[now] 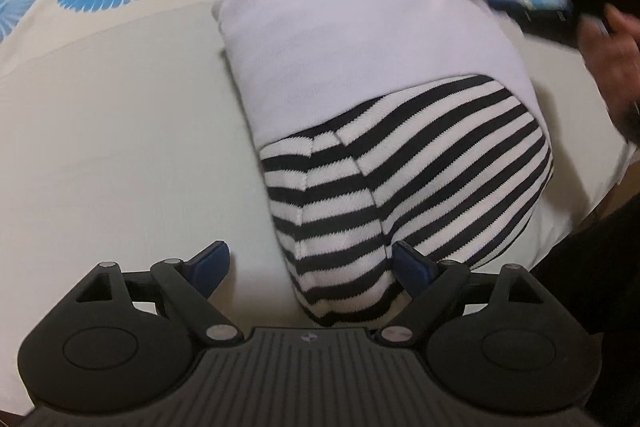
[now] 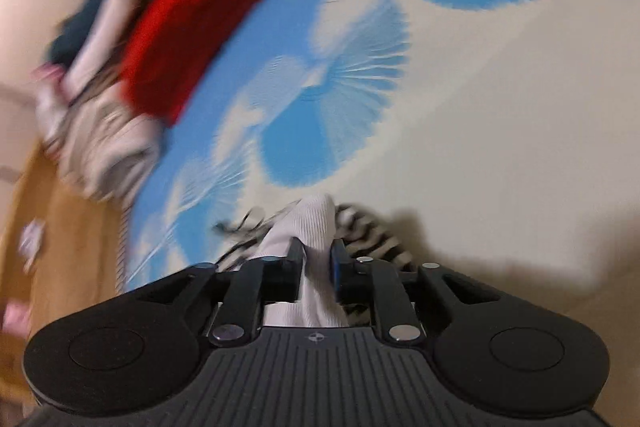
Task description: Fold small clothes
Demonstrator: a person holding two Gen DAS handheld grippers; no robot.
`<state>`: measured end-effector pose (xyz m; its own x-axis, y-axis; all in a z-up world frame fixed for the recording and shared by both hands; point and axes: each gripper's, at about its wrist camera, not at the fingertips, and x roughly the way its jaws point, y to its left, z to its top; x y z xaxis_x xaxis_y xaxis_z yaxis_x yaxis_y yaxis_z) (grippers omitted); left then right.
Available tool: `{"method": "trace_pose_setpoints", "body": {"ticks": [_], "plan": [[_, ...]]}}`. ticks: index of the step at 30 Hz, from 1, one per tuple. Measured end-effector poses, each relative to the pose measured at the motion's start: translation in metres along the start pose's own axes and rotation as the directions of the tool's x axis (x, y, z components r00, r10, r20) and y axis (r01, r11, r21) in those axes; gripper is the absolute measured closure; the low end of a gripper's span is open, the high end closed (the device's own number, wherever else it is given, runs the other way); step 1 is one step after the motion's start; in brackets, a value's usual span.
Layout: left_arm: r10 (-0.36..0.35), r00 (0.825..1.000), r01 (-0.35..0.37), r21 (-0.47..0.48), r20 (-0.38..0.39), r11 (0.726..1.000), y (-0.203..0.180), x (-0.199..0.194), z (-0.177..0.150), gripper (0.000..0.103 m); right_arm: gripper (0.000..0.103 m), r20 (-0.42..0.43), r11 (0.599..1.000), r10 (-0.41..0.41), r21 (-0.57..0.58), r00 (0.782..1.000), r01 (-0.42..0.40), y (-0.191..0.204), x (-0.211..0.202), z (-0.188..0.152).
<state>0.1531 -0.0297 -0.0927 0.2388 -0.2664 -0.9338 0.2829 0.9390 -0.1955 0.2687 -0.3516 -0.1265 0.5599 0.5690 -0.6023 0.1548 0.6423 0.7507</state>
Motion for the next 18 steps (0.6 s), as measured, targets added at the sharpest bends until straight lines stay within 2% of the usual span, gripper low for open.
{"method": "trace_pose_setpoints", "body": {"ticks": [1,3,5,8,9,10,12,14,15,16,17,18], "plan": [[-0.004,1.000,0.004,0.001,0.006,1.000,0.002,-0.001,-0.002,0.012,0.065,-0.026,1.000,0.006,-0.007,1.000,-0.006,-0.003,-0.003,-0.006],[-0.008,1.000,0.008,0.012,0.020,1.000,0.004,-0.006,-0.001,0.012,0.059,-0.082,0.999,-0.019,-0.053,0.996,0.014,-0.007,-0.007,-0.019],[-0.010,0.999,0.009,0.018,0.033,1.000,0.005,-0.009,-0.003,0.012,0.059,-0.148,0.991,-0.041,-0.130,0.988,0.022,-0.007,-0.008,-0.034],[-0.023,0.998,0.023,0.008,0.058,1.000,0.004,-0.017,-0.003,0.012,0.060,-0.211,0.976,-0.024,-0.217,0.977,-0.023,-0.004,-0.021,-0.058],[-0.031,0.997,0.031,0.001,0.070,1.000,0.003,-0.021,-0.002,0.012,0.068,-0.230,0.967,-0.027,-0.254,0.973,-0.033,-0.002,-0.025,-0.065],[-0.039,0.996,0.039,-0.005,0.081,0.999,0.002,-0.024,-0.002,0.012,0.088,-0.235,0.955,-0.045,-0.296,0.971,-0.028,0.000,-0.032,-0.072],[-0.063,0.992,0.066,-0.020,0.107,0.998,0.002,-0.029,0.001,0.012,0.096,-0.209,0.950,-0.027,-0.310,0.978,-0.041,0.002,-0.056,-0.076],[-0.081,0.988,0.087,-0.037,0.129,0.996,0.003,-0.033,0.003,0.012,0.098,-0.151,0.959,0.084,-0.256,0.985,-0.121,0.000,-0.086,-0.070],[-0.084,0.988,0.090,-0.042,0.130,0.995,0.004,-0.033,0.005,0.012,0.099,-0.133,0.958,0.112,-0.248,0.985,-0.142,-0.003,-0.097,-0.069],[-0.075,0.990,0.080,-0.038,0.116,0.996,0.003,-0.030,0.006,0.013,0.101,-0.131,0.958,0.087,-0.261,0.988,-0.119,-0.007,-0.101,-0.071],[-0.040,0.996,0.042,-0.017,0.079,0.999,0.001,-0.024,0.005,0.013,0.101,-0.154,0.955,-0.019,-0.297,0.988,-0.028,-0.011,-0.092,-0.076],[-0.001,0.999,0.001,0.010,0.036,1.000,-0.001,-0.016,0.004,0.013,0.102,-0.179,0.936,-0.148,-0.342,0.973,0.080,-0.017,-0.080,-0.083]]}}
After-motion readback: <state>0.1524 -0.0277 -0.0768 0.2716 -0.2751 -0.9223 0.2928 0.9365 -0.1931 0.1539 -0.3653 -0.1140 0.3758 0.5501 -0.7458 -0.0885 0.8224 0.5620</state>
